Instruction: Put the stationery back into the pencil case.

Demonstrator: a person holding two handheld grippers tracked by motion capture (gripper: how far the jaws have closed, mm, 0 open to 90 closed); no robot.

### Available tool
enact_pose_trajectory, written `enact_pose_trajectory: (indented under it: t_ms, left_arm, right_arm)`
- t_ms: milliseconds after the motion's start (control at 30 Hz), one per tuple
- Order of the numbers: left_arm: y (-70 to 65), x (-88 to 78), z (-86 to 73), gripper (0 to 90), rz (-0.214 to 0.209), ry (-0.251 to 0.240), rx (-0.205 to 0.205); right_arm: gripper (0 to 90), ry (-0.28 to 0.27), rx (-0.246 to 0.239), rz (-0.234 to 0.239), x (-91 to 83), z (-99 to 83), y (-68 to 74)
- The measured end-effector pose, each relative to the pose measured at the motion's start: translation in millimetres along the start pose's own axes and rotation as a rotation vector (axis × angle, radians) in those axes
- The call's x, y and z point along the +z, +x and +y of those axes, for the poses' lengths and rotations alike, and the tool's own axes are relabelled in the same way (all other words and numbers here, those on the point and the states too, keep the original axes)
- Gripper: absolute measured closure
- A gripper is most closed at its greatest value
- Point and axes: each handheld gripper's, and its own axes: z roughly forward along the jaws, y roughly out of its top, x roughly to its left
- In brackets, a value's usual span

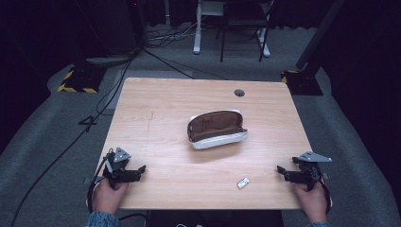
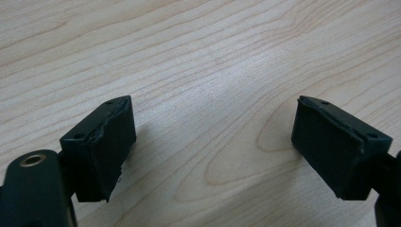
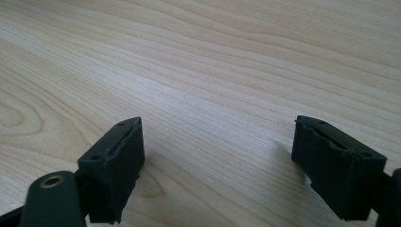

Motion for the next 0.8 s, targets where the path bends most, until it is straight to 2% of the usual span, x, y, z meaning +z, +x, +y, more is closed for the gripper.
enact_pose_trajectory:
  t_ms: [333, 567, 700, 800]
  left_arm:
    - [-0.3, -0.4, -0.6, 14.9, -0.001, -0.001, -0.001]
    - [0.0, -0.3, -0.5, 14.9, 0.0, -0.001, 0.002]
    - [-0.3, -0.3, -0.5, 14.8, 0.0, -0.001, -0.003]
    - [-0.4, -0.2, -0.4, 14.8, 0.002, -0.003, -0.006]
  right_arm:
    - [18.5, 0.0, 0.003, -0.005, -0.2, -0.2, 0.5]
    - [25.6, -0.011, -0.006, 0.006, -2.5, -1.6, 1.4]
    - [30.2, -0.005, 0.03, 0.009, -6.7, -2.0, 1.8]
    - [30.4, -0.025, 0.062, 0.054, -13.5, -0.1, 4.0]
